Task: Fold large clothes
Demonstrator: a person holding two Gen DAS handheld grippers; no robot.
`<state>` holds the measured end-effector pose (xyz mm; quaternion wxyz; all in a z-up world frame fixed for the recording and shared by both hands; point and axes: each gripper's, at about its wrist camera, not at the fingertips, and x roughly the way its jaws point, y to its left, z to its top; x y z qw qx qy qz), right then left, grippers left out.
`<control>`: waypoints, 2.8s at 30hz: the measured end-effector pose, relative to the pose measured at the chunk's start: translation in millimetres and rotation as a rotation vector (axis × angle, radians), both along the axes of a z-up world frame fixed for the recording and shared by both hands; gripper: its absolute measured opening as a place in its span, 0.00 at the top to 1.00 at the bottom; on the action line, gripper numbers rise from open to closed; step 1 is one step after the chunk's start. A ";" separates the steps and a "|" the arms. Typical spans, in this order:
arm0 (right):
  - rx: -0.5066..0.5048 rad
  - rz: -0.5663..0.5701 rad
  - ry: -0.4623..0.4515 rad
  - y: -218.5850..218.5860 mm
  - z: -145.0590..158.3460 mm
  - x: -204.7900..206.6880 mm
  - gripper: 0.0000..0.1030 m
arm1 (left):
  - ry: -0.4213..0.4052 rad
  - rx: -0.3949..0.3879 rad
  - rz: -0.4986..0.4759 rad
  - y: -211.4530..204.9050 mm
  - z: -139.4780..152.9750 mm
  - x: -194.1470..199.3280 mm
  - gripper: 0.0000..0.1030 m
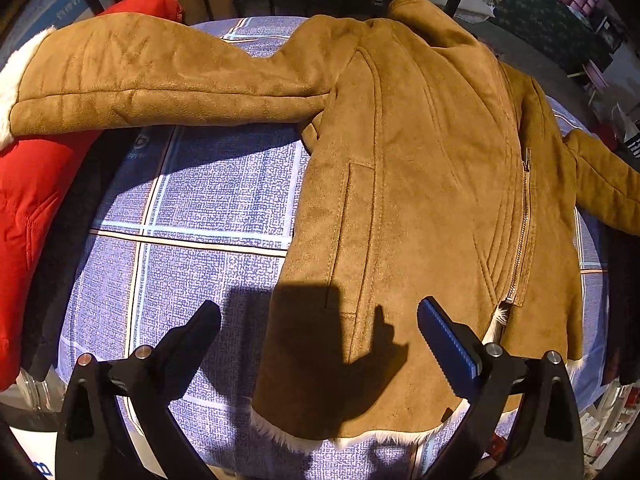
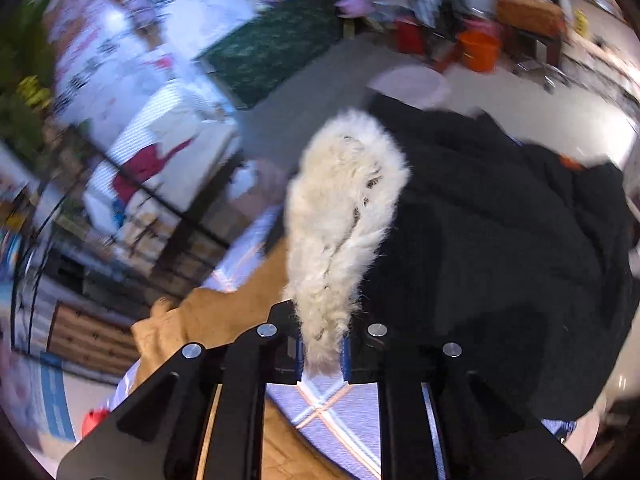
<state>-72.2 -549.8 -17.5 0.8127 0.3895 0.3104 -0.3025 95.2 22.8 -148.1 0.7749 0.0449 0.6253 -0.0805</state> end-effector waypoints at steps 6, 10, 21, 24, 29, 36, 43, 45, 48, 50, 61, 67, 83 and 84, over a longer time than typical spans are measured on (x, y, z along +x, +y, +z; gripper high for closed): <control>-0.085 0.395 -0.085 98.4 52.4 106.0 0.87 | -0.006 -0.010 0.041 14.1 0.4 1.5 0.06; -0.120 0.673 -0.085 192.5 54.7 181.8 0.88 | -0.016 -0.014 0.091 32.6 2.8 0.5 0.06; -0.141 1.089 0.127 406.2 -36.9 302.4 0.88 | 0.001 -0.010 0.266 91.7 -6.9 -18.5 0.06; -0.155 1.105 0.254 415.0 -87.0 316.7 0.87 | 0.010 -0.006 0.288 98.9 -10.0 -21.9 0.06; -0.174 1.144 0.357 434.3 -128.1 324.1 0.87 | 0.032 0.007 0.292 100.3 -16.3 -23.6 0.06; -0.129 1.173 0.456 452.1 -156.0 337.4 0.60 | 0.008 0.044 0.215 78.5 -9.2 -14.6 0.06; -0.079 1.233 0.330 448.8 -121.3 313.7 0.37 | -0.014 0.070 0.135 56.9 -3.8 -1.2 0.06; -0.104 1.196 0.263 424.8 -107.3 300.8 0.28 | -0.031 0.081 0.099 46.7 -2.3 8.6 0.06; -0.166 1.041 0.257 363.2 -103.6 286.3 0.28 | -0.061 0.080 0.030 23.6 3.2 28.9 0.06; -0.188 0.924 0.287 311.6 -108.1 279.8 0.28 | -0.091 0.072 -0.024 2.7 9.6 47.8 0.06; -0.082 0.802 0.339 144.4 -138.4 287.7 0.28 | -0.203 0.030 -0.304 -138.6 18.9 152.0 0.06; -0.130 0.969 0.407 159.2 -169.7 314.7 0.10 | -0.038 0.085 -0.302 -168.9 -45.2 190.0 0.05; -0.205 0.936 0.507 159.5 -223.7 322.7 0.04 | 0.054 0.031 -0.277 -159.3 -97.1 210.1 0.04; -0.207 0.931 0.514 159.8 -223.6 323.0 0.04 | 0.062 0.031 -0.280 -159.7 -97.2 211.5 0.04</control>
